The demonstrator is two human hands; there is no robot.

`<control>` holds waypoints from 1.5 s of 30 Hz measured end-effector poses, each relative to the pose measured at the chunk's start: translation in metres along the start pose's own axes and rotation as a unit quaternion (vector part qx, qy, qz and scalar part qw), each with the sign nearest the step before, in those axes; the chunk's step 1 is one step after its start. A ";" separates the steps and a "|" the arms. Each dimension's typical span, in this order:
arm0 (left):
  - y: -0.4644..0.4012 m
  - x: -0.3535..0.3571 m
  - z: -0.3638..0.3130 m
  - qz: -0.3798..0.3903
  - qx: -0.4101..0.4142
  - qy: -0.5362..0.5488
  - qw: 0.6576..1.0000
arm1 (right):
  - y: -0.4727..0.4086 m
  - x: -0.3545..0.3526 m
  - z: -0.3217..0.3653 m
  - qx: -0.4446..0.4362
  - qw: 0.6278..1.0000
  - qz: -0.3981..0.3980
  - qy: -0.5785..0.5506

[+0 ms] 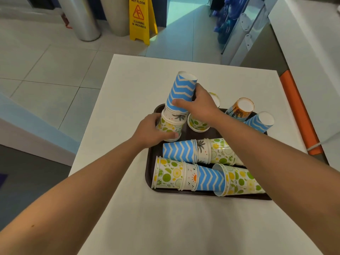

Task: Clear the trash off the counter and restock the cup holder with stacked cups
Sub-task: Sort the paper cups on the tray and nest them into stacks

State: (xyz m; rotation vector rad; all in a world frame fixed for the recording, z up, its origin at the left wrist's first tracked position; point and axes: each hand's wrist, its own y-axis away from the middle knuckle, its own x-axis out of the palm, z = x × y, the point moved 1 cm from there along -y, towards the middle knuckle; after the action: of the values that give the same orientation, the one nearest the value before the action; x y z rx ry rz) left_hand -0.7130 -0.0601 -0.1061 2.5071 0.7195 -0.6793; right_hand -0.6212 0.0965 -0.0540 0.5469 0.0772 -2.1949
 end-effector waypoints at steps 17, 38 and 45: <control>0.015 -0.002 -0.029 -0.042 0.020 0.021 0.999 | 0.016 -0.036 0.032 -0.002 0.999 -0.037 -0.007; 0.077 0.068 -0.101 0.010 0.047 0.034 0.998 | 0.102 -0.197 0.032 -0.044 0.966 -0.209 -0.149; 0.078 0.086 -0.105 -0.019 0.038 0.068 0.997 | 0.104 -0.210 -0.061 0.038 0.976 -0.210 -0.049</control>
State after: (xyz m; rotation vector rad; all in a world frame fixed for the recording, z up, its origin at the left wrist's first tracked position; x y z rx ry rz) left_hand -0.5687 -0.0334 -0.0511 2.6343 0.8047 -0.5630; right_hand -0.4064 0.1995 -0.0093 0.4971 0.0590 -2.6437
